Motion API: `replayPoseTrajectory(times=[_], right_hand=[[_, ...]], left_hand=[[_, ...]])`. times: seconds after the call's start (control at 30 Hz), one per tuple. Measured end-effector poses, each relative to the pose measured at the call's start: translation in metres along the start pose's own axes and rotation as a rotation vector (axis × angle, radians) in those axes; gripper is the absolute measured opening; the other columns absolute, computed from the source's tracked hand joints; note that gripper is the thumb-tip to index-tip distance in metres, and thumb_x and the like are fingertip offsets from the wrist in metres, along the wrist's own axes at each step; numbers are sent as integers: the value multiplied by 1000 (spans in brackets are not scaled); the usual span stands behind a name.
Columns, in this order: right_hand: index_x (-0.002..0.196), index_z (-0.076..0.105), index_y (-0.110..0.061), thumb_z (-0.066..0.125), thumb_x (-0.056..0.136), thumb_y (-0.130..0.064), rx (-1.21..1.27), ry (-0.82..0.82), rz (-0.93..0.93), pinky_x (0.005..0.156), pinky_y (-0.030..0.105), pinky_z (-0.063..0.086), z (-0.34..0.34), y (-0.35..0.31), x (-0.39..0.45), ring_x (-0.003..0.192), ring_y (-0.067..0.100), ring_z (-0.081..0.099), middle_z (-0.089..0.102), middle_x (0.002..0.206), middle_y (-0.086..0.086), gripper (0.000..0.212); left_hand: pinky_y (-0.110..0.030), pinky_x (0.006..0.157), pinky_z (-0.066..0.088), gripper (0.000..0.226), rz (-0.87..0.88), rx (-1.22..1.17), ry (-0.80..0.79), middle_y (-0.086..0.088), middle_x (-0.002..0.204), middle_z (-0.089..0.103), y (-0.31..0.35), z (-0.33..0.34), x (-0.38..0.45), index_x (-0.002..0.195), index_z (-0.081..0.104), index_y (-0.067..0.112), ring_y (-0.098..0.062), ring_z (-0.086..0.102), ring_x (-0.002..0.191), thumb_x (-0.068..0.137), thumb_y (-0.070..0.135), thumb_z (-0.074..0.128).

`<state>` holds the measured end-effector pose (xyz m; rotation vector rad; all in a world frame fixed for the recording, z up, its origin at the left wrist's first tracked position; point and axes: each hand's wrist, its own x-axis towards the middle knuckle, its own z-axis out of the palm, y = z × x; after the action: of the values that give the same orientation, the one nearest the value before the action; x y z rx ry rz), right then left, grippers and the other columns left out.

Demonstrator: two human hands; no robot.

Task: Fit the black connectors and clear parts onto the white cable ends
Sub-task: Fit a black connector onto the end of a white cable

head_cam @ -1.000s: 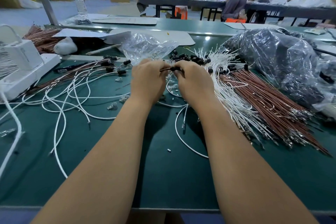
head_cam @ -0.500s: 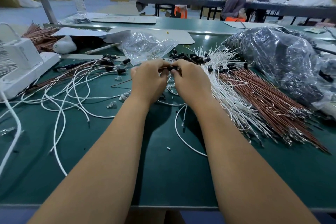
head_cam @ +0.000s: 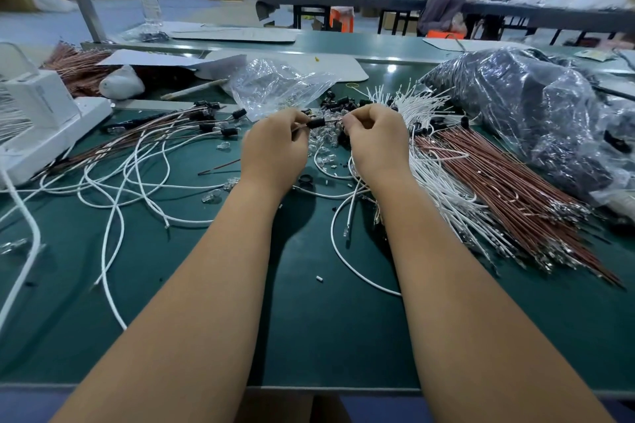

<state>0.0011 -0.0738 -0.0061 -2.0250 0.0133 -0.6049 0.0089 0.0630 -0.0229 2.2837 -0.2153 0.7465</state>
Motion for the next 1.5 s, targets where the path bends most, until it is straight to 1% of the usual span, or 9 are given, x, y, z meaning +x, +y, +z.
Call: replayPoseTrajectory(times=[0.2, 0.37, 0.57, 0.7, 0.87, 1.0, 1.1, 1.3, 1.5], right_hand=[[83, 63, -18, 62, 92, -16, 41, 20, 31, 70, 23, 47, 1, 2, 3, 68, 8, 55, 58, 72, -11, 9], [87, 64, -18, 62, 92, -12, 68, 4, 25, 57, 5, 41, 2, 2, 4, 64, -1, 54, 58, 73, -12, 8], [86, 62, -16, 59, 91, -3, 82, -10, 18, 57, 4, 41, 2, 1, 3, 65, -1, 53, 58, 73, -11, 15], [86, 64, -16, 59, 89, 0, 134, -15, 29, 62, 9, 45, 1, 2, 2, 67, 1, 55, 60, 74, -9, 16], [87, 67, -16, 66, 88, -16, 148, 6, 91, 71, 29, 52, -1, 4, 1, 69, 10, 58, 64, 76, -5, 1], [69, 66, -20, 62, 88, -15, 221, 12, 133, 62, 27, 51, -4, 1, 1, 59, 9, 57, 69, 70, 0, 20], [62, 64, -18, 63, 88, -19, 275, 15, 151, 55, 22, 47, -3, -1, -1, 51, 7, 53, 67, 64, -1, 26], [71, 64, -17, 63, 90, -15, 208, 19, 121, 73, 37, 54, -1, 0, 1, 66, 15, 60, 69, 74, 5, 19], [77, 63, -16, 60, 93, -17, 148, 21, 91, 66, 28, 49, 1, 2, 2, 63, 10, 55, 63, 70, -3, 17]], left_hand=[[-36, 71, 49, 19, 95, 22, -46, -7, 85, 70, 0, 2, 0, 105, 67, 10, -27, 61, 79, 90, 16, 58], [-35, 64, 48, 15, 109, 2, -17, -7, 80, 69, 1, 2, 1, 100, 68, 10, -24, 57, 68, 91, 17, 58], [-39, 70, 51, 16, 97, -12, -16, -6, 85, 71, 1, 1, 0, 103, 68, 10, -27, 62, 78, 91, 16, 58], [-40, 73, 52, 14, 85, -40, -35, -5, 84, 71, 1, 0, -1, 98, 68, 9, -27, 64, 80, 91, 14, 58], [-40, 72, 50, 12, 76, -50, -20, -4, 81, 70, 1, -2, -2, 92, 68, 11, -26, 62, 78, 90, 13, 57], [-38, 72, 51, 12, 77, -45, -22, -4, 82, 70, 1, -2, -3, 92, 68, 11, -25, 62, 78, 91, 13, 57], [-37, 74, 52, 13, 79, -23, -18, -4, 86, 72, 0, -1, -2, 97, 69, 12, -25, 63, 82, 91, 16, 58], [-36, 76, 51, 17, 146, -27, 12, -7, 91, 73, 2, -2, -3, 100, 73, 7, -24, 64, 85, 89, 13, 62], [-33, 80, 49, 17, 165, -9, 13, -7, 93, 72, 4, -1, -3, 100, 72, 8, -24, 64, 88, 89, 15, 62]])
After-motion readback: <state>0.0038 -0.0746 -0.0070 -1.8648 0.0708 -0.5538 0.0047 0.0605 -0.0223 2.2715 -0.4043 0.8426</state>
